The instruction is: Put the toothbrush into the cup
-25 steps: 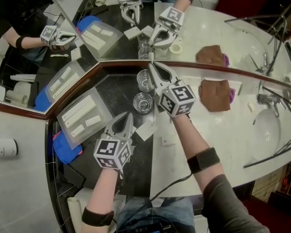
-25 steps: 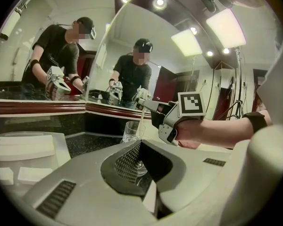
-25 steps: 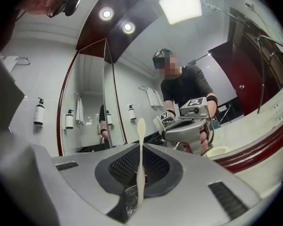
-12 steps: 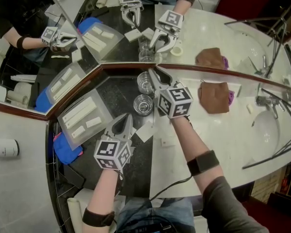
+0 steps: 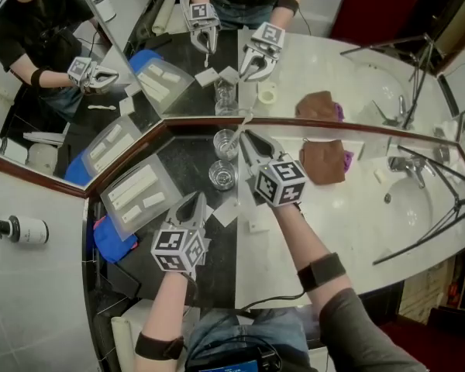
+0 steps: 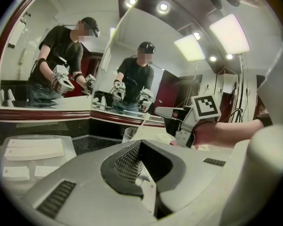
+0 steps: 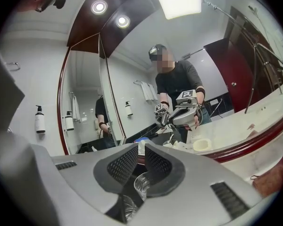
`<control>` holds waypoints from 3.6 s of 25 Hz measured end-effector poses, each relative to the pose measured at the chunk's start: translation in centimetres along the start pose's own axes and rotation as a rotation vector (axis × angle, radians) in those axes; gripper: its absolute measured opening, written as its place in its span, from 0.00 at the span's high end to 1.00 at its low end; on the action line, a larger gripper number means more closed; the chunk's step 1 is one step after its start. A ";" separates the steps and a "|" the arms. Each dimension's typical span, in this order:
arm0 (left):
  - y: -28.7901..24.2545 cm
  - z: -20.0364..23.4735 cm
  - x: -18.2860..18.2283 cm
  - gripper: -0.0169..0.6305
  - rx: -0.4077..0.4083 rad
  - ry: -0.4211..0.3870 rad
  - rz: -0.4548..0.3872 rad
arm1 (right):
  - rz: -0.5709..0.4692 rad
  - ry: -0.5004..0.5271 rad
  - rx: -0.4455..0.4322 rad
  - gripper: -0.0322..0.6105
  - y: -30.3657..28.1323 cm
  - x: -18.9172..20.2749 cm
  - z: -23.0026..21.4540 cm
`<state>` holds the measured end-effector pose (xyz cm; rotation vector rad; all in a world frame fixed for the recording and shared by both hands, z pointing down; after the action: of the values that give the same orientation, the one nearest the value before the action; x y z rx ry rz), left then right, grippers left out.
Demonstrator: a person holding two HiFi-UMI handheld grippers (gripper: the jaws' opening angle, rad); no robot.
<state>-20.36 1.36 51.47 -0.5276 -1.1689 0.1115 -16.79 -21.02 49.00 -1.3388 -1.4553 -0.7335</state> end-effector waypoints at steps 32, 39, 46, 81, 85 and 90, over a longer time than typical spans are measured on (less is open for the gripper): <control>12.6 -6.1 -1.4 0.97 0.023 -0.194 -0.030 | 0.125 -0.080 0.153 0.93 26.3 2.5 4.4; 13.5 -4.6 -1.1 0.97 -0.007 -0.191 -0.046 | 0.167 -0.110 0.162 0.93 25.6 4.2 6.0; 14.7 -1.4 -0.6 0.97 -0.025 -0.198 -0.038 | 0.312 -0.139 0.146 0.91 22.1 8.5 11.2; 16.4 13.2 6.6 0.97 -0.023 0.014 0.017 | 0.962 -0.127 0.342 0.64 5.6 27.0 22.4; 15.8 13.3 6.8 0.97 -0.024 0.020 0.026 | 1.016 -0.095 0.374 0.76 6.0 27.8 21.9; 15.5 13.5 6.9 0.97 -0.020 0.018 0.037 | 1.016 -0.071 0.380 0.88 6.0 28.0 21.5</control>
<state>-26.85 21.84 54.16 -0.5673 -1.1442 0.1263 -13.90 9.90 66.81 -1.5539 -0.7228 0.2431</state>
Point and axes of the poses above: the fingertips, and each gripper's own axes: y backward along the fingers, z to its left, x out of its underside, the point moved 5 cm from there along y, backward along the fingers, and after that the axes turned 3 degrees about z, right-handed, at the moved point
